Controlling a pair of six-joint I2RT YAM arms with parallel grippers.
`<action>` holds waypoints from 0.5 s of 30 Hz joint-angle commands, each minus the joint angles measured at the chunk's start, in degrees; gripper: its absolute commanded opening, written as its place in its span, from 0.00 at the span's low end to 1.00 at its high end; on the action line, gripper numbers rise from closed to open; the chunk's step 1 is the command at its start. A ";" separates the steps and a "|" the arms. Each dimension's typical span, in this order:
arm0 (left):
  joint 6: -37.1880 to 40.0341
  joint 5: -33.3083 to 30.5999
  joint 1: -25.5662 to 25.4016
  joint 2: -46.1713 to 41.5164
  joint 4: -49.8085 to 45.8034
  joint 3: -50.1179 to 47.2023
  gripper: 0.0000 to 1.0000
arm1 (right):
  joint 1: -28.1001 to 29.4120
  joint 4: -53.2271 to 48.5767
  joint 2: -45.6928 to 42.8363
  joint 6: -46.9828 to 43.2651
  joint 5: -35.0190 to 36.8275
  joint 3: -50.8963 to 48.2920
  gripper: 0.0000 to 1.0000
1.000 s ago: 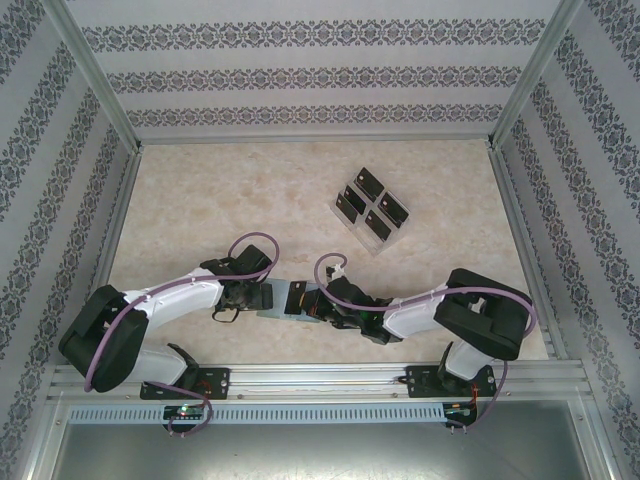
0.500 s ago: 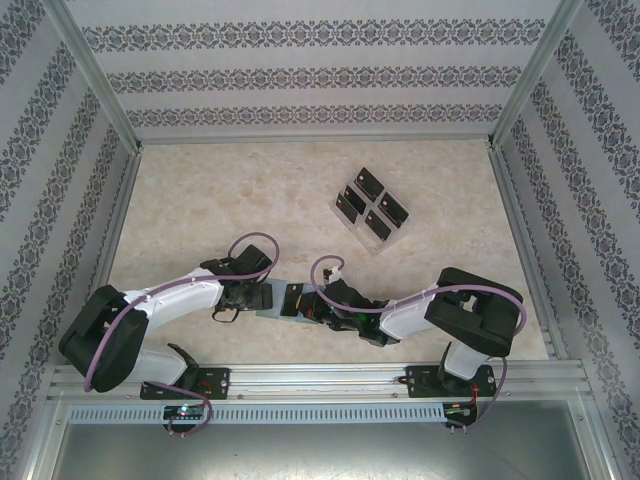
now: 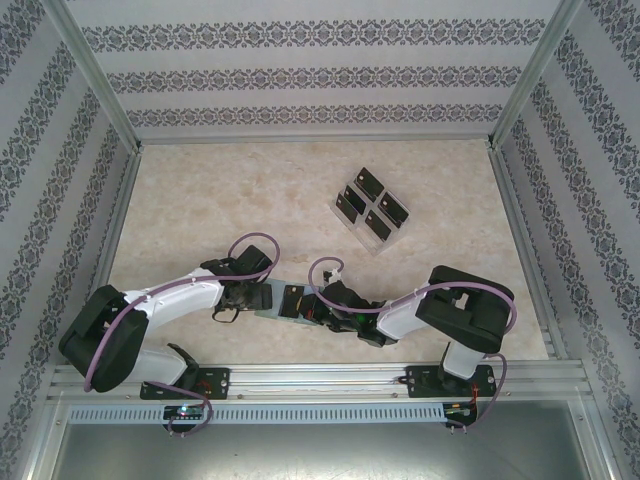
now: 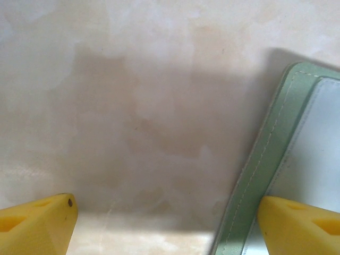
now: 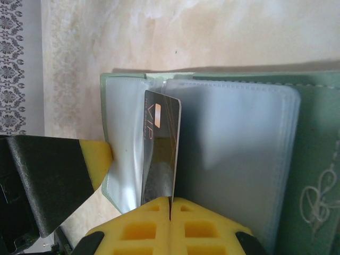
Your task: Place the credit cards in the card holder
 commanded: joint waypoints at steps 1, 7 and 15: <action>0.61 -0.78 -1.01 0.44 -2.97 0.23 0.89 | 0.49 -0.68 2.05 0.08 -2.71 0.61 0.00; 0.60 -0.74 -1.28 0.44 -3.17 0.25 0.89 | 0.29 0.43 2.81 0.45 -2.24 1.11 0.00; 0.44 -0.78 -1.41 0.35 -3.17 -0.07 0.89 | 0.14 2.79 2.53 2.01 -0.19 -0.21 0.00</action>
